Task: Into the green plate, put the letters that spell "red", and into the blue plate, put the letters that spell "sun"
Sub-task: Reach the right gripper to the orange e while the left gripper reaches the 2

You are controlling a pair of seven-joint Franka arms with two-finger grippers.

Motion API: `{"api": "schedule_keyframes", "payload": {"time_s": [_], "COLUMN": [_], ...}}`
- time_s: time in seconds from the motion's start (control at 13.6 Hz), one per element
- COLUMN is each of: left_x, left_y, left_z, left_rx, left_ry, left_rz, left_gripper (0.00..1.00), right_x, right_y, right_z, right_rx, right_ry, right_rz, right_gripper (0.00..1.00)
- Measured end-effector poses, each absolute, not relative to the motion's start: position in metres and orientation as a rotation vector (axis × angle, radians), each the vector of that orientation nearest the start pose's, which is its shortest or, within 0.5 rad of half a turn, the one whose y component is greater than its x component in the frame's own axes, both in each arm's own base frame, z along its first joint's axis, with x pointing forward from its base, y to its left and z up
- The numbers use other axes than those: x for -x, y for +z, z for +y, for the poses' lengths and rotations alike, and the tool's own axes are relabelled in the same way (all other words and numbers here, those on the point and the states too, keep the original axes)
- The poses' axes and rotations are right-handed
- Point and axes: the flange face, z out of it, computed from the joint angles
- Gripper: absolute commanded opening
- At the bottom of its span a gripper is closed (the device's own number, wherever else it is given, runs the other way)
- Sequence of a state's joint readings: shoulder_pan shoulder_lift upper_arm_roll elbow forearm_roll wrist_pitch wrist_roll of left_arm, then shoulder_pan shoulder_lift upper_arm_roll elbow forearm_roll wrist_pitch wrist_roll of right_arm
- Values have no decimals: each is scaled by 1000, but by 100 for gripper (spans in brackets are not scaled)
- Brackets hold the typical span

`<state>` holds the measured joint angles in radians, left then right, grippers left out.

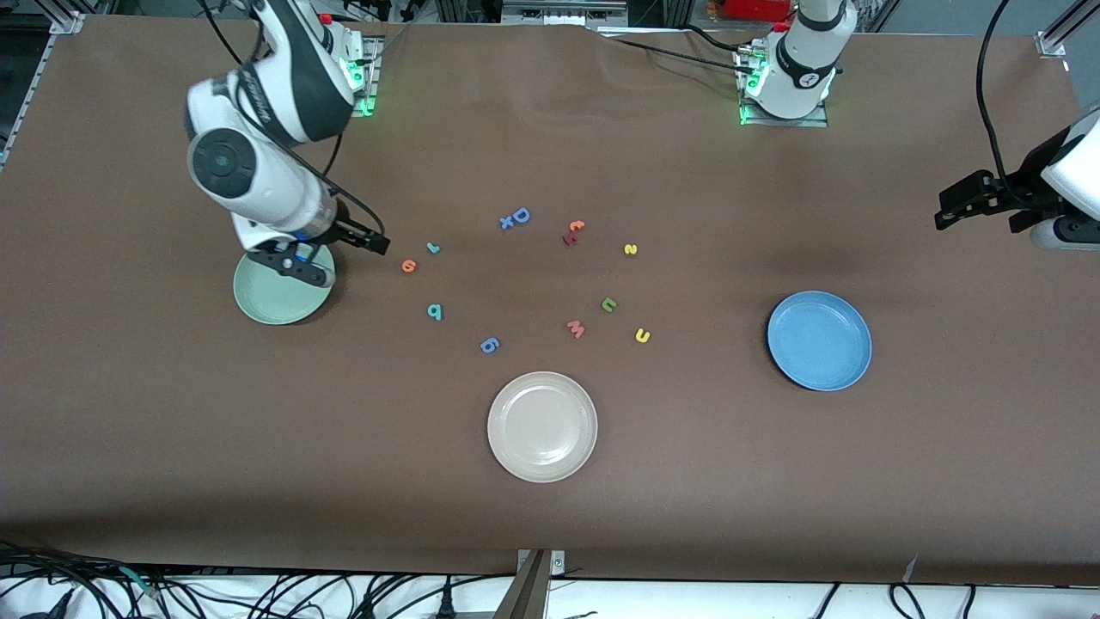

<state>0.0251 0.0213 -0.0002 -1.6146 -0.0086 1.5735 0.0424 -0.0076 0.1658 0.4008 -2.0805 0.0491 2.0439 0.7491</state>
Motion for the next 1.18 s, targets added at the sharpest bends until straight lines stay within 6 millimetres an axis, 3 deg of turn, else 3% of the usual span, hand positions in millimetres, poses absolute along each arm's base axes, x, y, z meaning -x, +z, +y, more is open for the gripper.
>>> {"api": "schedule_keyframes", "payload": {"time_s": [0.29,0.52,0.88,1.18], "left_x": [-559,-559,-566,-568], "left_y": [592,589,572,564], "left_z": [11,0,-19,-50], "left_rx": [3150,3149,3148,3141], "left_ry": [102,118,166,191], "left_rz": [33,63,119,203], "left_gripper": [100,100,100,100], "right_x": [-487,-470,-460,-458], "right_y": [265,224,185,182], "right_z": [216,224,229,229], "right_rx": [3050,3011,2966,2967], "right_ry": [355,341,330,313], "right_rz": [596,658,677,666], "right_gripper": [99,99,99,98]}}
